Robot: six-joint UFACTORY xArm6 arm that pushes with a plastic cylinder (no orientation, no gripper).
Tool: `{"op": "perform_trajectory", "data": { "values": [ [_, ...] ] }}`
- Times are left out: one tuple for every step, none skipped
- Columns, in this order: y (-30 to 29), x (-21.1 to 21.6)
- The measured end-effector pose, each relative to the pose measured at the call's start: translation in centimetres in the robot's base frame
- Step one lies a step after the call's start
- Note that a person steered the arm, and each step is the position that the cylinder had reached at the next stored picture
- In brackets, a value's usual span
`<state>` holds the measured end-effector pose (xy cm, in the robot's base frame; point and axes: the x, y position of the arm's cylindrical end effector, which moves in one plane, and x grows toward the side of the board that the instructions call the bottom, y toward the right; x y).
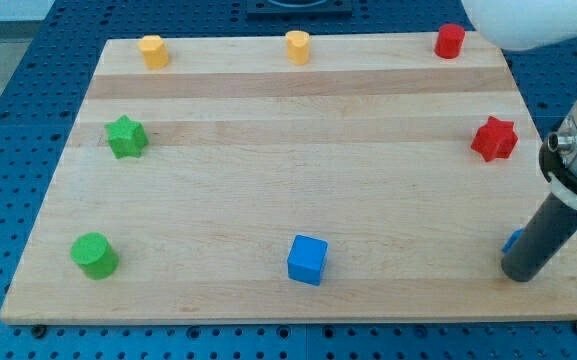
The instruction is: Move the green circle into the yellow heart
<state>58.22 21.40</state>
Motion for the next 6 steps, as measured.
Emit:
{"op": "perform_trajectory", "data": {
  "values": [
    [0.0, 0.0],
    [-0.9, 0.0],
    [-3.3, 1.1],
    [-6.6, 2.8],
    [-10.5, 3.6],
    [-15.6, 3.6]
  ]
}}
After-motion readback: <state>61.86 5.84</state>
